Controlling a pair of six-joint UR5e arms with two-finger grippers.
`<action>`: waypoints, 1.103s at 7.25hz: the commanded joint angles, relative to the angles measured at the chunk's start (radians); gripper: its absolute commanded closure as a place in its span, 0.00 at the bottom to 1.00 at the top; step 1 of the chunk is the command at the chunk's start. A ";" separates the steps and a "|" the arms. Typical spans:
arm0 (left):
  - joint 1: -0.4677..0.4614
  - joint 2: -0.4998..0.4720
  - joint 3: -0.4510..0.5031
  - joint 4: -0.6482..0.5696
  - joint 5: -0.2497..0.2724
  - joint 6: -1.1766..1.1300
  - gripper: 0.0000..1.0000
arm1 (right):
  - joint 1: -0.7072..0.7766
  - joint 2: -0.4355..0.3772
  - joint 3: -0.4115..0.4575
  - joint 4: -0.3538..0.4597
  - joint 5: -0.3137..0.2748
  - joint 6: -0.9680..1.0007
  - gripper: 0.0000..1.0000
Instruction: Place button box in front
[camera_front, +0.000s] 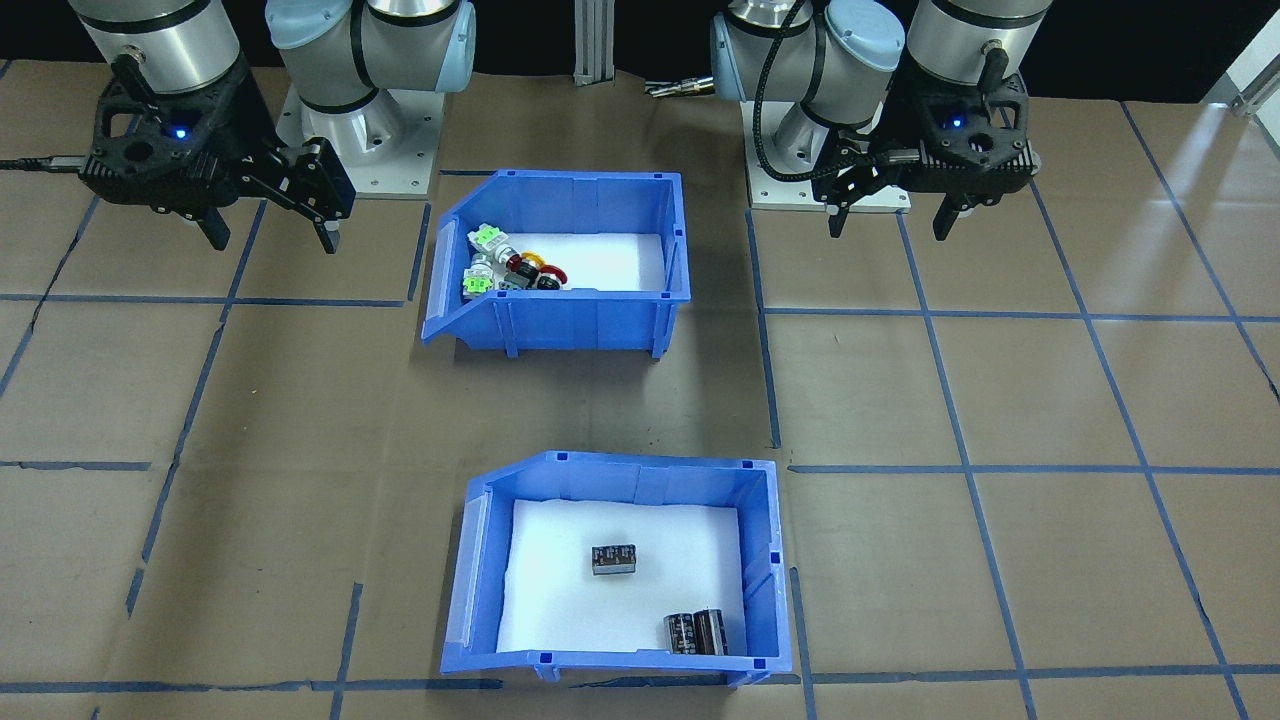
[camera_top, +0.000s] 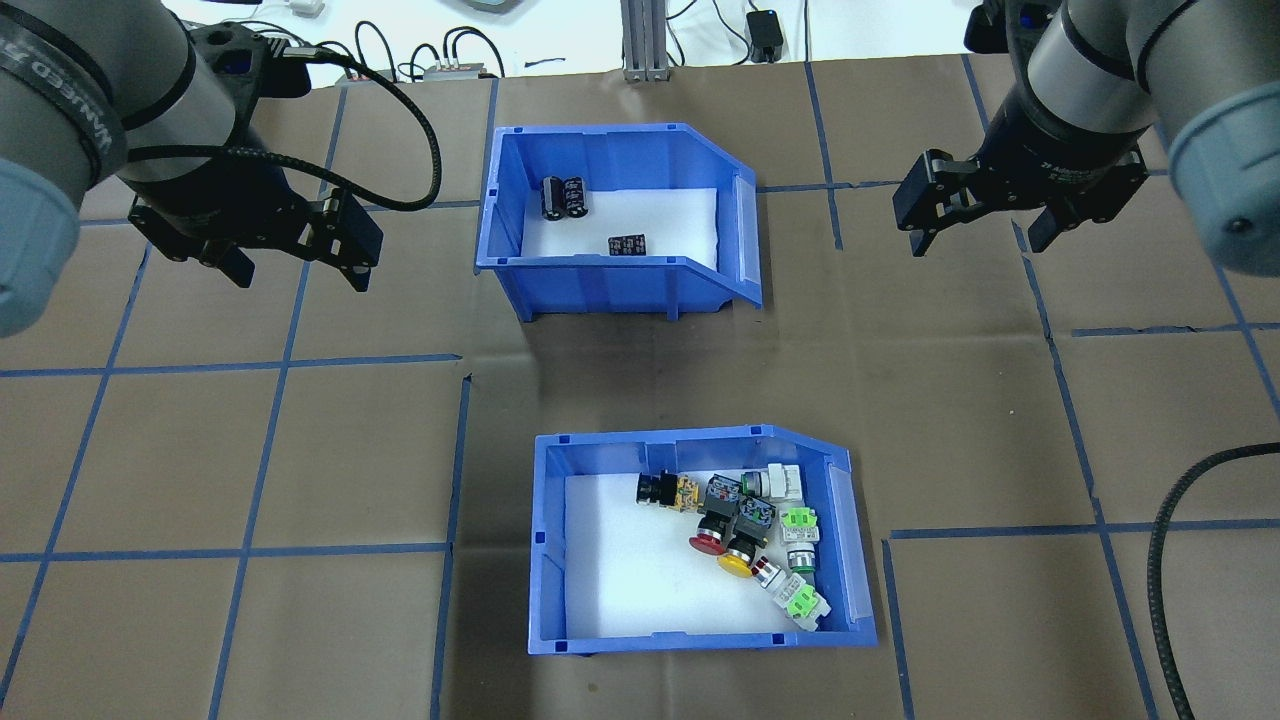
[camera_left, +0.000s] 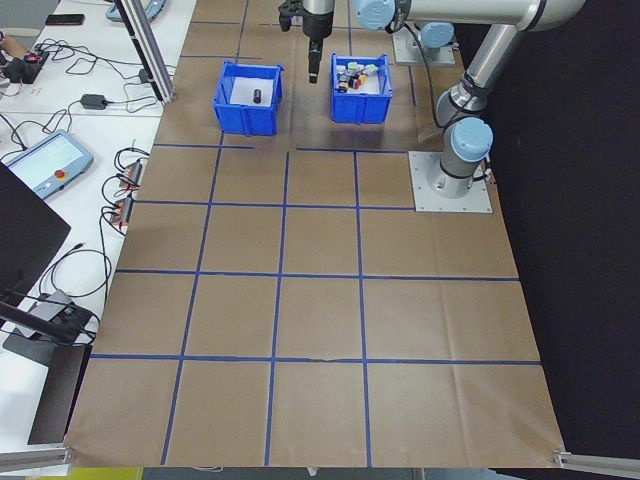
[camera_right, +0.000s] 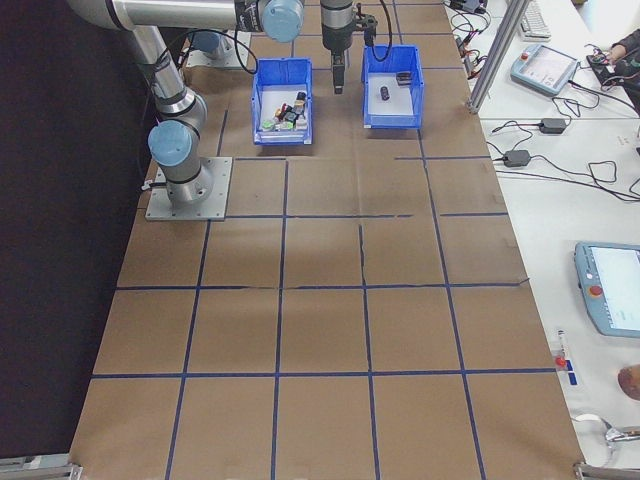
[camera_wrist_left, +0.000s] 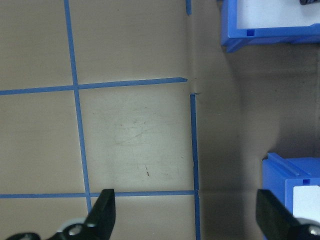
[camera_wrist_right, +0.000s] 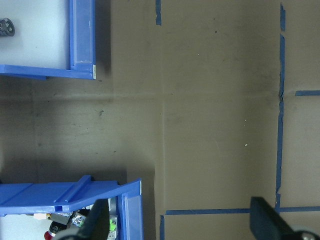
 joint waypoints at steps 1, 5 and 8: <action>0.000 0.003 0.000 -0.001 0.001 0.000 0.00 | 0.000 0.000 0.000 0.000 0.000 0.000 0.00; -0.001 0.013 0.005 -0.004 0.004 0.000 0.00 | 0.000 -0.005 -0.002 0.003 -0.008 -0.004 0.00; -0.004 0.017 0.002 0.008 0.001 -0.011 0.00 | 0.000 0.018 -0.017 -0.011 0.003 -0.191 0.00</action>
